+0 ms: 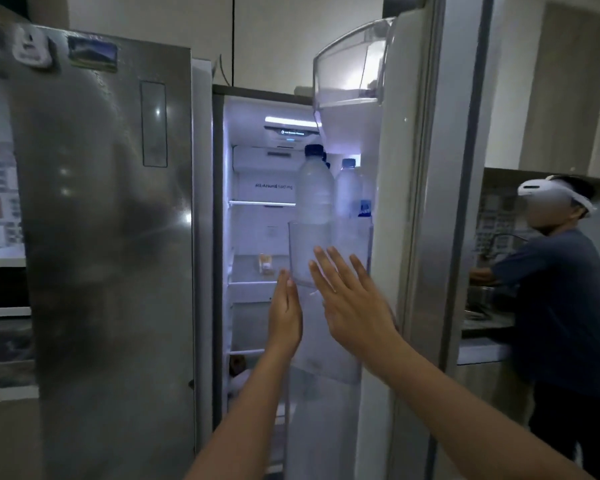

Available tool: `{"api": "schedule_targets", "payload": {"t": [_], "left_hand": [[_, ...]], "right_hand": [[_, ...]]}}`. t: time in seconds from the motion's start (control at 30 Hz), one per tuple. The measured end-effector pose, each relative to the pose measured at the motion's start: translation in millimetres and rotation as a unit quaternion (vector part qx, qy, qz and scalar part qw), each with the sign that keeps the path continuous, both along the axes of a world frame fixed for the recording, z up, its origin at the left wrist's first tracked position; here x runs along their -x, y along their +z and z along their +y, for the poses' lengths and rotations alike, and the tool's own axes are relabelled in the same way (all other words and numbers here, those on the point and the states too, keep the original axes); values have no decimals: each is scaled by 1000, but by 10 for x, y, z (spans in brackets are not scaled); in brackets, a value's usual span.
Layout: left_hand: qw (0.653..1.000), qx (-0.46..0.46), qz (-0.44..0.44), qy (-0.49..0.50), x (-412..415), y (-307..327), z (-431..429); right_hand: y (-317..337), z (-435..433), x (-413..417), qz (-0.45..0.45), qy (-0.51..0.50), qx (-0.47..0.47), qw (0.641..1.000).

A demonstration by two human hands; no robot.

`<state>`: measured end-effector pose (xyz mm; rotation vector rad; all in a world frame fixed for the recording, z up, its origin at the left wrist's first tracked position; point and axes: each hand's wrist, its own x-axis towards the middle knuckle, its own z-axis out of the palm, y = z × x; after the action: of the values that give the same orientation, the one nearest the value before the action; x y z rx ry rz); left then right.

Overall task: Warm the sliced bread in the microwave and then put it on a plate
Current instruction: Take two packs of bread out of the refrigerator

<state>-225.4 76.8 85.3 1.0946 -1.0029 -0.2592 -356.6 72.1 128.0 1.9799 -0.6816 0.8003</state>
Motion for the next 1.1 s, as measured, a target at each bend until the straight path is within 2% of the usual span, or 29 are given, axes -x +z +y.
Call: {"api": "schedule_targets", "payload": {"t": [0.13, 0.2, 0.33, 0.5, 0.6, 0.73, 0.83, 0.93, 1.1], "left_hand": [[993, -14, 45, -108, 204, 233, -219], [993, -28, 7, -111, 371, 324, -327], [991, 10, -31, -133, 732, 435, -475], [985, 37, -112, -130, 980, 404, -888], [978, 41, -185, -91, 1026, 414, -1201], [945, 87, -315, -11, 1092, 470, -1543], [928, 99, -359, 18, 1146, 511, -1810], [894, 127, -425, 59, 1221, 513, -2061], [860, 122, -485, 100, 1481, 463, -2333]], "right_hand": [[88, -45, 207, -17, -16, 11, 1000], [155, -83, 343, -20, -30, 29, 999], [281, -195, 622, -10, -74, 53, 996], [370, -388, 897, -29, -204, 60, 977], [345, -548, 1048, -56, -250, 42, 966], [296, -820, 1242, -87, -292, 9, 952], [281, -1041, 1399, -137, -308, -18, 941], [307, -1226, 1604, -182, -307, -52, 933], [351, -1547, 2007, -201, -286, -87, 933]]}}
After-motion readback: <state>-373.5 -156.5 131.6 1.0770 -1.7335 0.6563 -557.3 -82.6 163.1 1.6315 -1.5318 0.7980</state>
